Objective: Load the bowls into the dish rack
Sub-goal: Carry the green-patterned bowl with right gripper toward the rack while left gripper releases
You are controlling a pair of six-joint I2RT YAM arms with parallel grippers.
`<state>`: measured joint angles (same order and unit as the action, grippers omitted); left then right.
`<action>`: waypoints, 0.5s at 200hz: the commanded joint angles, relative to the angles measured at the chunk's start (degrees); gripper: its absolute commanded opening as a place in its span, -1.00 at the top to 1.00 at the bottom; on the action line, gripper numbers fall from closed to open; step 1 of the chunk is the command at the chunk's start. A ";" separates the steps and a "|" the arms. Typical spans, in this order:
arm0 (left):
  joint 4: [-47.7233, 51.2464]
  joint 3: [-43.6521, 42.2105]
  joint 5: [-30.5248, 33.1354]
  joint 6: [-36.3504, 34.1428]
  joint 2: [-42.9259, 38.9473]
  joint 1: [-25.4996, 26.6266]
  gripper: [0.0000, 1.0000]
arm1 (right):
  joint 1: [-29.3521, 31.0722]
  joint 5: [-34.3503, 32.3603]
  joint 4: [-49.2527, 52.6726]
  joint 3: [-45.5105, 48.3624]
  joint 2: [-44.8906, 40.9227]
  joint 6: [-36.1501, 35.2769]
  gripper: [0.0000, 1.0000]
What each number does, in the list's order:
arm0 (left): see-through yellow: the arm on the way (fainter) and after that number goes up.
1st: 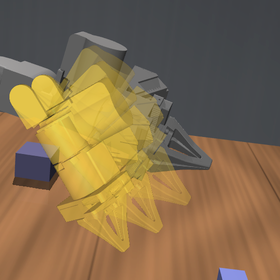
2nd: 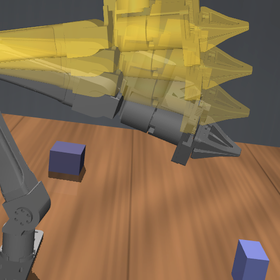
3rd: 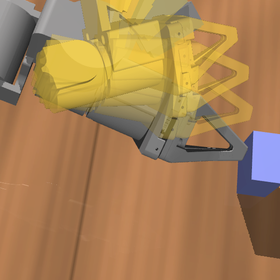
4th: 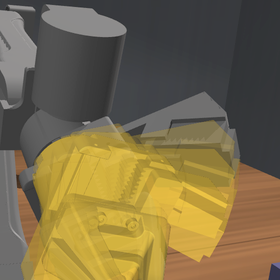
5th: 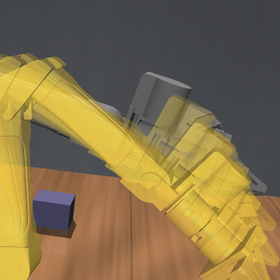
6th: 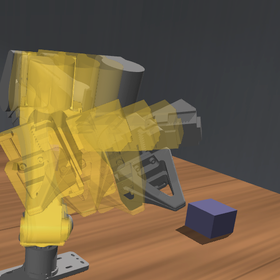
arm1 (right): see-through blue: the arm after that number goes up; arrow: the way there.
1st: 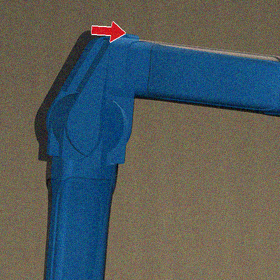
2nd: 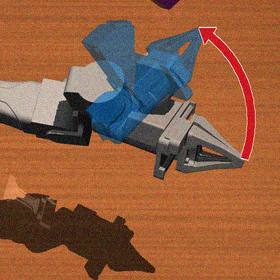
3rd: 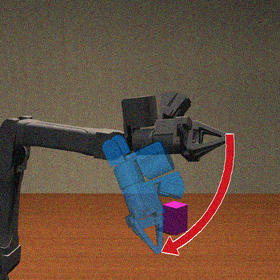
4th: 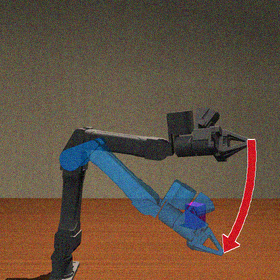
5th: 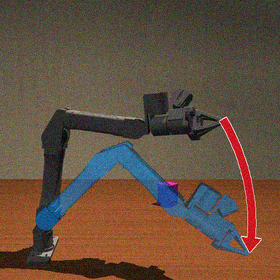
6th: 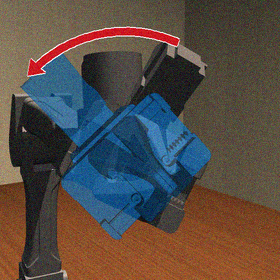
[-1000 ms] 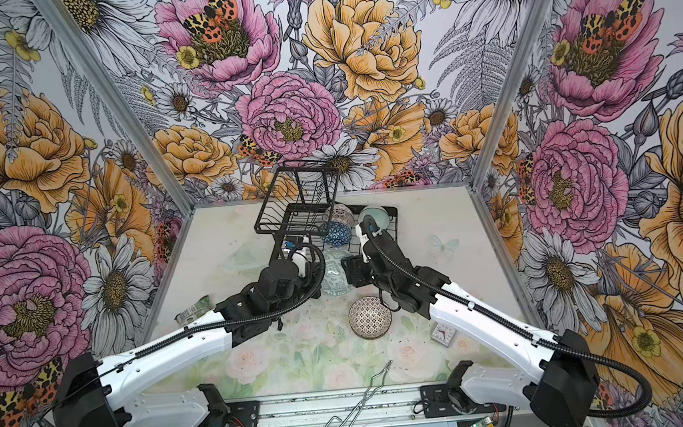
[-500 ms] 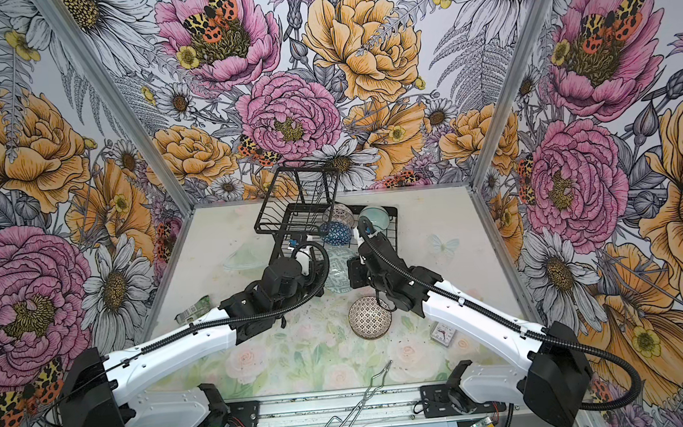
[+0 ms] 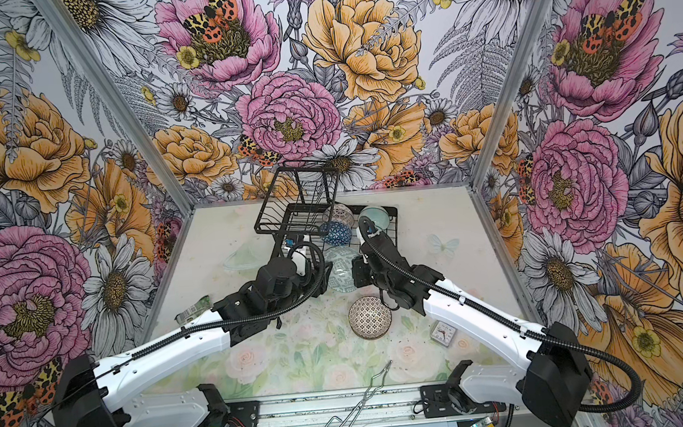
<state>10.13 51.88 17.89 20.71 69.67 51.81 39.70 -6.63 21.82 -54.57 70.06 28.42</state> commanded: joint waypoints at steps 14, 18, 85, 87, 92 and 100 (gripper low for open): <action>7.67 1.30 -1.91 -2.00 -3.29 -1.14 -0.97 | -2.20 -1.94 -1.55 -2.55 -0.37 -5.55 1.00; 8.46 1.23 -1.77 -2.04 -3.66 -1.23 -0.98 | -2.53 -2.34 -1.61 -2.57 -0.45 -6.39 1.00; 14.25 -1.54 -1.82 -3.94 -8.62 -3.19 -0.98 | -5.42 -17.46 -8.21 -1.97 2.44 -37.26 1.00; 14.29 -1.63 -1.88 -3.93 -8.59 -3.27 -0.97 | -5.60 -17.87 -8.91 -1.73 2.47 -38.19 1.00; 14.27 -1.73 -1.92 -4.08 -8.76 -3.36 -0.98 | -6.19 -18.49 -10.38 -1.17 2.53 -39.96 1.00; 14.32 -2.14 -2.26 -4.09 -8.98 -3.70 -0.98 | -7.08 -18.98 -13.48 -0.37 2.45 -42.57 1.00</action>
<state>22.39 51.42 17.06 18.09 61.82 48.99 34.48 -18.48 19.31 -55.22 72.60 0.43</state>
